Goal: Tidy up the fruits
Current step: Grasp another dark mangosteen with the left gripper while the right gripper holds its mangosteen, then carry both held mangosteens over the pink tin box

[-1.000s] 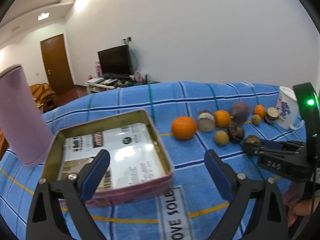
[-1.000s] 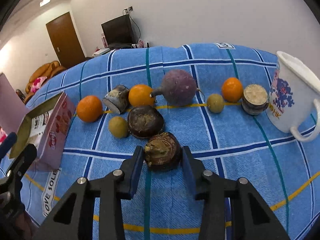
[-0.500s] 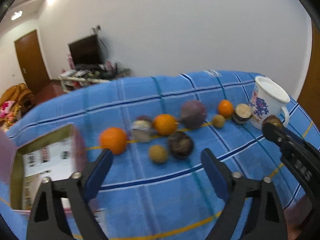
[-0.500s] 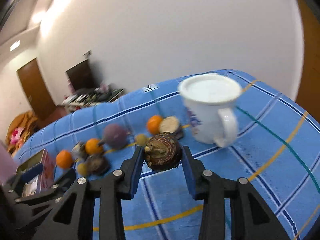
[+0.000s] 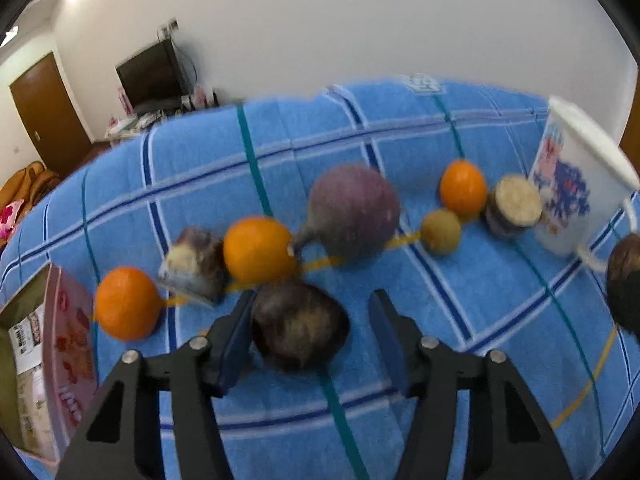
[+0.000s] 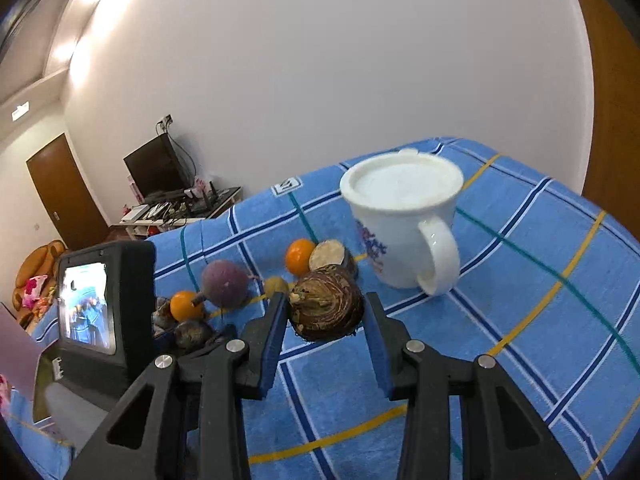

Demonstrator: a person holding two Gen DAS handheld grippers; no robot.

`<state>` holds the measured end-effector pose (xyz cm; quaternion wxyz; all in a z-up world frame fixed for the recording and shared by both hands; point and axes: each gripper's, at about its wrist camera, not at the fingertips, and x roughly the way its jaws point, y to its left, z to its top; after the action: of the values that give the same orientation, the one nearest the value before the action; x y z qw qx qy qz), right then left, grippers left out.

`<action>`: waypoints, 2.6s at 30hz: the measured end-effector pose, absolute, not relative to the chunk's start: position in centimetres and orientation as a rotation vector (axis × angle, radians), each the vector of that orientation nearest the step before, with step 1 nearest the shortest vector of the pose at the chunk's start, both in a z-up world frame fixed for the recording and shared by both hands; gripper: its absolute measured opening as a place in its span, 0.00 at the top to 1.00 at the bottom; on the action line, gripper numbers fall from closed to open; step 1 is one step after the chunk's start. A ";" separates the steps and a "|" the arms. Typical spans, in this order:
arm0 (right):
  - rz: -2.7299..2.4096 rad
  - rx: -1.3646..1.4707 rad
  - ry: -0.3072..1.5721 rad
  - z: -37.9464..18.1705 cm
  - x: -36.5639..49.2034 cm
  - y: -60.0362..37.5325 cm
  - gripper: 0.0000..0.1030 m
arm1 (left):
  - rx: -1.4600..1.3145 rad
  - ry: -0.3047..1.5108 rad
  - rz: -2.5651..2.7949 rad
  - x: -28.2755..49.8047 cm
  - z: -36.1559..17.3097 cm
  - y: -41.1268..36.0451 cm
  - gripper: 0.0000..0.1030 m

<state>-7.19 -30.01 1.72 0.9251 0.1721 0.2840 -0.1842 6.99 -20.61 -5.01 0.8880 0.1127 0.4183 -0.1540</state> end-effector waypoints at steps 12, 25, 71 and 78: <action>-0.376 0.348 0.595 1.1 -6.9 -29.5 0.60 | 0.150 0.837 -0.369 5.3 -4.2 -18.4 0.56; -0.338 0.229 0.574 0.1 -6.3 -26.3 0.60 | 0.141 0.721 -0.387 -1.6 -0.1 -9.6 0.56; 0.222 0.096 0.682 -1.8 3.7 -1.4 0.60 | 0.106 0.789 0.000 3.2 -3.2 9.5 0.56; 0.229 0.099 0.736 -3.0 4.4 -1.7 0.60 | 0.114 0.798 0.021 3.4 -3.7 9.5 0.56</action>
<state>4.45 -1.66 -2.97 0.9255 0.0481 0.3586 0.1117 3.40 9.50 -3.66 0.9198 0.0555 0.3884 0.0104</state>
